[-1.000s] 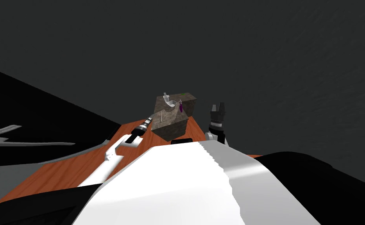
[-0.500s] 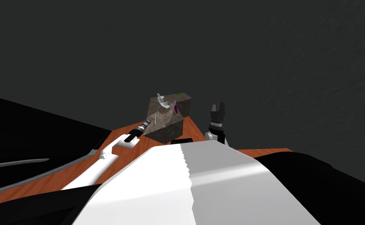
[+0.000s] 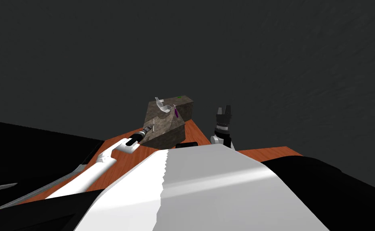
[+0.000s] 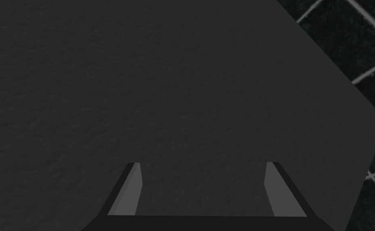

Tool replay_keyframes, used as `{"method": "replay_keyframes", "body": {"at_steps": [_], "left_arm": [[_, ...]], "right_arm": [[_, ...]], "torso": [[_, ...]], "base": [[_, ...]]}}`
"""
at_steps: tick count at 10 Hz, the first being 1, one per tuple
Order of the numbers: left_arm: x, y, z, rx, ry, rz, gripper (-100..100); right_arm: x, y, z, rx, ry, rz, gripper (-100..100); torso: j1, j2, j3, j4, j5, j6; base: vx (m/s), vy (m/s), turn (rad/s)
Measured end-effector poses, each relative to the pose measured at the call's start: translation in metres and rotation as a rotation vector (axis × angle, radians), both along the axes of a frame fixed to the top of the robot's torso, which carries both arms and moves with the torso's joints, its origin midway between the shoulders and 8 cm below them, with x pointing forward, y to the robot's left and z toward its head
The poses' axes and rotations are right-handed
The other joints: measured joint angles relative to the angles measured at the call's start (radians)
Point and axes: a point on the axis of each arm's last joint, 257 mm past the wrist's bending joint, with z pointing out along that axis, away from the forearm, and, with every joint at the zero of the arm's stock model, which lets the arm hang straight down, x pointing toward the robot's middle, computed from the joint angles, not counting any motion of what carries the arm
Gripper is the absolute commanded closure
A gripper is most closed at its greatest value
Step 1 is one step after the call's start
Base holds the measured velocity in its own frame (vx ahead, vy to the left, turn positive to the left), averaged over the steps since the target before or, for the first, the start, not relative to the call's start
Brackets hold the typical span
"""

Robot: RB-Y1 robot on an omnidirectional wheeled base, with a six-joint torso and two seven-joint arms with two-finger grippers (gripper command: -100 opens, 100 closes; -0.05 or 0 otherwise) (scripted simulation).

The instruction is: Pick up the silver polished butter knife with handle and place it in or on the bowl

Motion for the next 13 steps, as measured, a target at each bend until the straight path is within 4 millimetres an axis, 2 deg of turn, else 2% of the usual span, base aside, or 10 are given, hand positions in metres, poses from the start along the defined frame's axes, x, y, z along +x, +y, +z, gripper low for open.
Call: {"method": "replay_keyframes", "body": {"at_steps": [3,6,11,12,13], "left_arm": [[-0.022,0.048,-0.015,0.119,0.116,0.049,-100],[-0.036,0.088,-0.023,0.206,0.197,0.087,-100],[-0.073,0.147,-0.034,0.341,0.327,0.148,-100],[-0.074,0.149,-0.035,0.346,0.332,0.151,0],[-0.074,0.149,-0.035,0.345,0.331,0.150,-100]], "right_arm": [[0.000,0.000,0.000,0.000,0.000,0.000,0],[0.000,0.000,0.000,0.000,0.000,0.000,0],[0.000,0.000,0.000,0.000,0.000,0.000,0],[0.000,0.000,0.000,0.000,0.000,0.000,0],[0.000,0.000,0.000,0.000,0.000,0.000,0]], "torso": [[-0.002,0.000,0.000,0.000,0.000,0.001],[0.000,0.000,0.000,0.000,0.000,0.001],[0.001,0.002,0.001,0.001,0.000,0.000],[0.003,0.003,0.002,0.001,0.001,0.000],[0.004,0.004,0.002,0.001,0.001,0.000]], "base": [[0.050,-0.090,-0.153],[0.049,-0.062,-0.136],[0.020,-0.044,-0.061],[0.000,0.000,0.000],[-0.005,0.010,-0.040]]}}
